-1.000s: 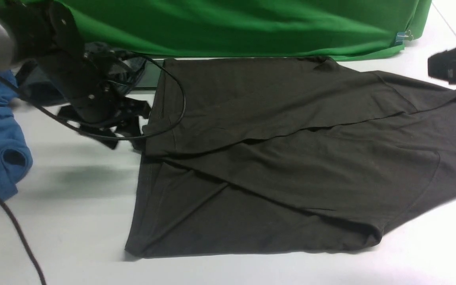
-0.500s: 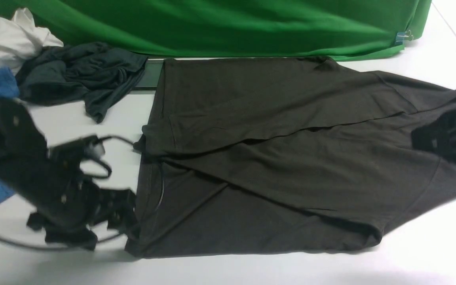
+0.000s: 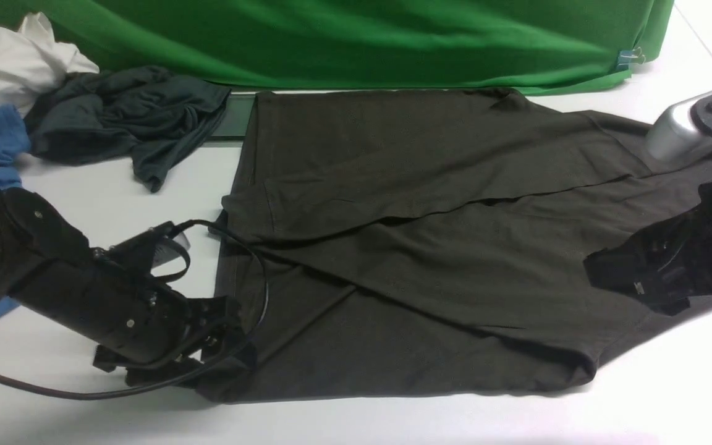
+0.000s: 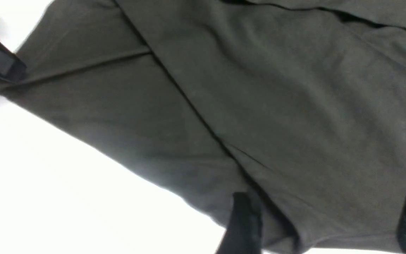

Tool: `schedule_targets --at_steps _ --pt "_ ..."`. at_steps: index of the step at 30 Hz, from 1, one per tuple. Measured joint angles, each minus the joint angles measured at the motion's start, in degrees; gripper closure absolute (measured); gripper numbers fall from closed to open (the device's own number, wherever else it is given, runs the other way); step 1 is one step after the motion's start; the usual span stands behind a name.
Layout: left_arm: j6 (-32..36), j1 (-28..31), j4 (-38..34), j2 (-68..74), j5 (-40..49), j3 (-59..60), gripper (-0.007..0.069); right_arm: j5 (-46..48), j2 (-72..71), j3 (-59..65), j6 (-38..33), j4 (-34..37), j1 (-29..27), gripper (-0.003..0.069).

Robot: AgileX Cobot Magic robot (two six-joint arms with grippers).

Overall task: Fold a long-sleeved shirt on a white desktop.
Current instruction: 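Grasp the near edge of the shirt at its hem and shoulder corners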

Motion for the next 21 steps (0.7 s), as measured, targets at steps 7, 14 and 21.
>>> schedule_targets --at_steps 7,14,21 --pt "1.2 0.1 0.2 1.0 1.0 -0.1 0.0249 0.0 0.4 0.0 1.0 -5.6 0.0 0.0145" --pt "1.4 0.1 1.7 1.7 2.4 -0.3 0.0486 -3.5 3.2 3.4 -1.9 -6.2 0.0 0.0144" --pt "1.4 0.1 2.4 2.1 4.0 -1.6 0.0577 -3.3 8.0 4.5 -5.1 -6.2 0.0 0.012"
